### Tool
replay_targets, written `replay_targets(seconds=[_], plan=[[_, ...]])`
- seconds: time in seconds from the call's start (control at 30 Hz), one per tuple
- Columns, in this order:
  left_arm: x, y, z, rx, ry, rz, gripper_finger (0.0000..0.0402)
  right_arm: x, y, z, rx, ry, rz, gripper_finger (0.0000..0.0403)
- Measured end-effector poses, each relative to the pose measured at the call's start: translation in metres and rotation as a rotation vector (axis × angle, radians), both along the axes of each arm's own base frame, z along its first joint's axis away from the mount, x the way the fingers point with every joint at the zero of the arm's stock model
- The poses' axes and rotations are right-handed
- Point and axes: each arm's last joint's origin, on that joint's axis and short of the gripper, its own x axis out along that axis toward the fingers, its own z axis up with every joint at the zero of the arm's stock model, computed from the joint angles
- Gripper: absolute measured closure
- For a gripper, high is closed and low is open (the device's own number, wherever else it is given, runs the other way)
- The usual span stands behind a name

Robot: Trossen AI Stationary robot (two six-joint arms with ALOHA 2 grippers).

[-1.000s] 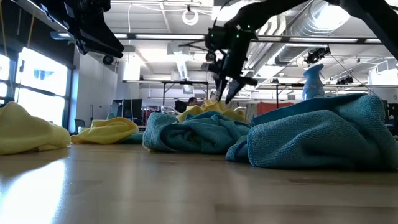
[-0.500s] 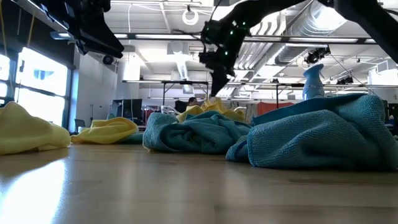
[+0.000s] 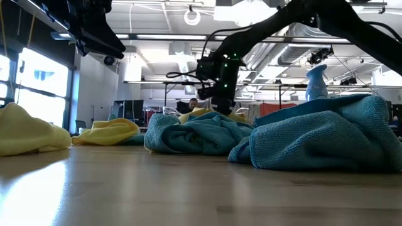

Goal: Sort microfiber towel by color & place in baskets
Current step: Put the yellow microfiber towel into the top transparent bin, then put the blue microfiber towel into the bottom transparent bin

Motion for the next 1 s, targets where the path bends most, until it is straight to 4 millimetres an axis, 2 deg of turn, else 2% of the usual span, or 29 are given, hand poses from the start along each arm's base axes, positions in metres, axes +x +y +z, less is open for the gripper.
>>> replay_targets(seconds=[0.2,0.3,0.47,0.77,0.9,1.0], plan=[[0.000,0.000,0.000,0.000,0.000,0.000,0.0266,0.001,0.001,-0.002,0.015,-0.005,-0.014,0.0401],[0.000,0.000,0.000,0.000,0.000,0.000,0.0266,-0.001,0.002,0.005,0.017,-0.013,-0.045,0.0400],[0.000,0.000,0.000,0.000,0.000,0.000,0.0266,-0.009,0.007,0.033,0.002,-0.050,-0.105,0.0400],[0.000,0.000,0.000,0.000,0.001,-0.002,0.0266,-0.033,0.025,0.105,0.026,-0.238,-0.310,0.0400],[0.000,-0.001,0.000,-0.011,0.003,-0.019,0.0266,-0.045,0.045,0.128,0.120,-0.285,-0.421,0.0401],[0.000,-0.001,0.000,-0.011,0.003,-0.020,0.0266,-0.046,0.073,0.130,0.100,-0.343,-0.427,0.0402]])
